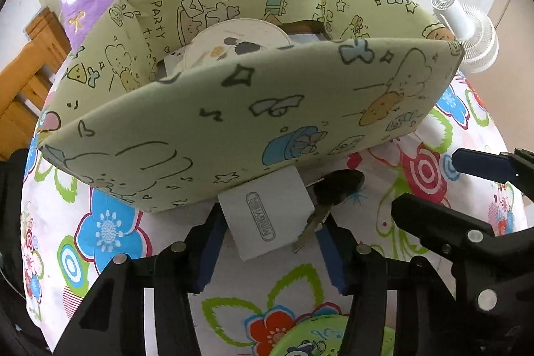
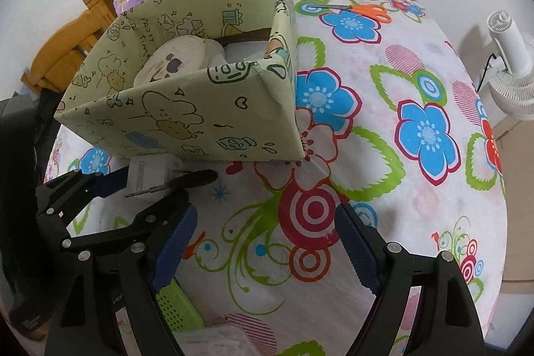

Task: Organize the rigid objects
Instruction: 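Lower the left gripper onto the white charger and close around it, then lower the right gripper onto the black cable plug and close on it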

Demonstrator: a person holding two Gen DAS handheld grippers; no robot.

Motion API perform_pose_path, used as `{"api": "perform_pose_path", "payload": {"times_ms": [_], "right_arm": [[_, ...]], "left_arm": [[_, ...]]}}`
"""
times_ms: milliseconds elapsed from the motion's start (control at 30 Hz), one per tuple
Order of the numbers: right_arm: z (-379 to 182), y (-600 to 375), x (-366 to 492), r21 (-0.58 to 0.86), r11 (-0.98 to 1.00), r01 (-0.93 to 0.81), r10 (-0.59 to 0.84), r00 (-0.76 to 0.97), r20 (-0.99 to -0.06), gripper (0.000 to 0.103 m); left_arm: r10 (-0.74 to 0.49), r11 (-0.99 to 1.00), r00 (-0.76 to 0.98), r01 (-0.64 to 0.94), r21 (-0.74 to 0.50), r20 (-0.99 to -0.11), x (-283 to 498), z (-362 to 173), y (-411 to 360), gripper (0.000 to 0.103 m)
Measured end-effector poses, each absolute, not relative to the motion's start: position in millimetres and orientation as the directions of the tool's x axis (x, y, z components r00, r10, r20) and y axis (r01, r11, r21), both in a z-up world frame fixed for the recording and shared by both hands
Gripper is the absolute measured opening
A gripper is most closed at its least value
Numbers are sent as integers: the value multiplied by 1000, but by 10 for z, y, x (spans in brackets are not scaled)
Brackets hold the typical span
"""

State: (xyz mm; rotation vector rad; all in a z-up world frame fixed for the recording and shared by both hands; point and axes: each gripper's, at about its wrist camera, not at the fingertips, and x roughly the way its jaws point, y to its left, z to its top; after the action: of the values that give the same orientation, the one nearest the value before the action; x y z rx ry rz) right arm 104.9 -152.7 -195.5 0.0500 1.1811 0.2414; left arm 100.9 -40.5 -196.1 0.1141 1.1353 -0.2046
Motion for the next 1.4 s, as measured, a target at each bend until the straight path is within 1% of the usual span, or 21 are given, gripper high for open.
{"api": "perform_pose_path", "payload": {"times_ms": [233,400,667,800,900,967,1033,1100,1233,1300,1367,1400], "right_arm": [[-1949,-1451,1034,172,967,-186,228,343,-911,87],[-1943,-1374,988,185,964,-193,241,336,-910,87],[-1984,-1209,992,185,962,-203,245,328,-913,87],[-2014,-1131,1023,172,967,-190,228,331,-916,87],[-2028,-1035,1052,136,973,-188,196,349,-916,87],[-2053,-966,1082,123,974,-189,184,350,-918,83],[-2089,-915,1119,116,977,-177,173,346,-922,74],[-2131,-863,1152,111,979,-169,164,340,-926,72],[-2160,-763,1187,100,981,-165,153,346,-926,66],[-2165,-718,1208,89,983,-158,141,354,-925,64],[-2181,-644,1223,72,986,-148,122,363,-924,58],[-2183,-620,1228,55,988,-142,104,370,-923,52]], "left_arm": [[-106,977,397,210,-23,-912,886,-1900,-257,55],[-90,975,405,222,2,-910,763,-1799,-199,55],[-72,981,388,195,5,-919,627,-1853,-104,55],[-58,986,391,165,8,-919,647,-1859,28,55],[-56,989,387,146,1,-920,666,-1875,104,55],[-58,990,386,143,-3,-921,677,-1887,125,55],[-66,990,384,143,-11,-921,744,-1900,157,55],[-71,990,383,143,-17,-921,782,-1912,169,55],[-79,989,382,144,-25,-921,935,-1952,270,55],[-82,989,382,145,-28,-921,950,-1952,259,55],[-82,989,382,143,-29,-921,962,-1954,249,55],[-83,989,381,143,-30,-921,1002,-1961,273,55]]}}
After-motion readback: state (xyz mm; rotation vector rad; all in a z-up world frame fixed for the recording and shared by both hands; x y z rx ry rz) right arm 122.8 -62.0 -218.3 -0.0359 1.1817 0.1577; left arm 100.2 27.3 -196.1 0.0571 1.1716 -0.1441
